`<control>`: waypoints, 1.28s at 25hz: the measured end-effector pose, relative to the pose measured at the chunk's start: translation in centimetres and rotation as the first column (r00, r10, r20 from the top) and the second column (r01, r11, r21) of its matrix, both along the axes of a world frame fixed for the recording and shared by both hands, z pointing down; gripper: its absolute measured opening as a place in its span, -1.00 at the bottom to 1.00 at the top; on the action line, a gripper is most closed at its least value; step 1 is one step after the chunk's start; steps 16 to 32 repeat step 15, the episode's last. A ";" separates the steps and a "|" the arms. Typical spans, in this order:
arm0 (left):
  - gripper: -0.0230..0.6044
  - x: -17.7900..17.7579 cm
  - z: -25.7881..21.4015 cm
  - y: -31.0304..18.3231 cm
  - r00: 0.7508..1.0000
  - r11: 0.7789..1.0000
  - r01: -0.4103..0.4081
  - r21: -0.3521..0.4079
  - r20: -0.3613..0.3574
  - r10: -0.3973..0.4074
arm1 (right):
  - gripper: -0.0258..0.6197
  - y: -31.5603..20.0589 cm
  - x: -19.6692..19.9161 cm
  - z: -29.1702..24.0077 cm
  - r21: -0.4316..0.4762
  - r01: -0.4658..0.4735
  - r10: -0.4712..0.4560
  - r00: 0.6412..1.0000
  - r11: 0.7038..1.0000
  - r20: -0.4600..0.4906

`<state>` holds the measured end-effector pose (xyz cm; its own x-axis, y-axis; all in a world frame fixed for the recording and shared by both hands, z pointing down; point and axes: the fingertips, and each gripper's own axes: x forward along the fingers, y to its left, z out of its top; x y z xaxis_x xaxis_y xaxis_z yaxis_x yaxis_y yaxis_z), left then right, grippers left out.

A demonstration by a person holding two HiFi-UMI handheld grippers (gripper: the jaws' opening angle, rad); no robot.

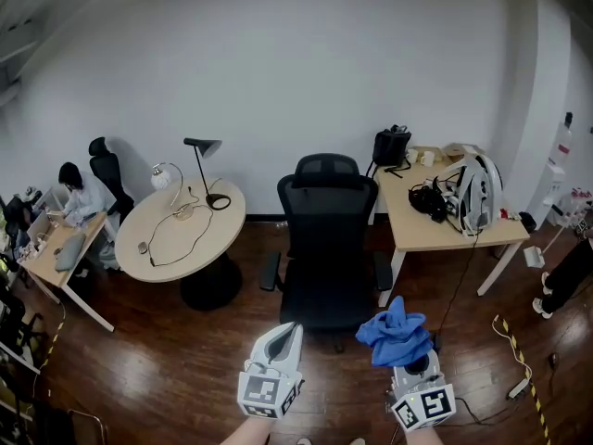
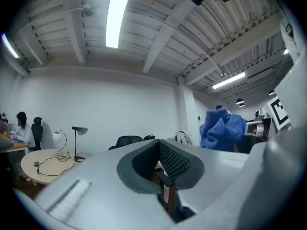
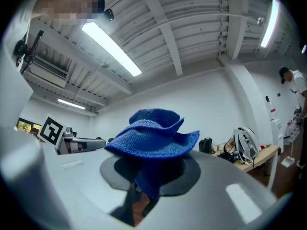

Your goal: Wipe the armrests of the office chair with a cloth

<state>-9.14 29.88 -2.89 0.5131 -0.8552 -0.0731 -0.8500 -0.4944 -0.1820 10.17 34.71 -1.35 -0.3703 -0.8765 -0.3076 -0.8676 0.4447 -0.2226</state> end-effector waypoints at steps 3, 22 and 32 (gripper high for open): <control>-0.78 1.6 -0.6 1.1 1.000 1.000 -0.003 0.001 -0.013 0.003 | -0.65 1.5 1.0 -0.5 -0.006 0.019 -0.019 1.000 1.000 -0.010; -0.91 8.5 0.6 4.1 0.996 0.996 -0.087 -0.017 -0.003 0.087 | -0.65 4.3 6.8 -0.3 -0.011 -0.010 0.011 0.998 1.000 0.065; -0.91 8.5 0.6 4.1 0.996 0.996 -0.087 -0.017 -0.003 0.087 | -0.65 4.3 6.8 -0.3 -0.011 -0.010 0.011 0.998 1.000 0.065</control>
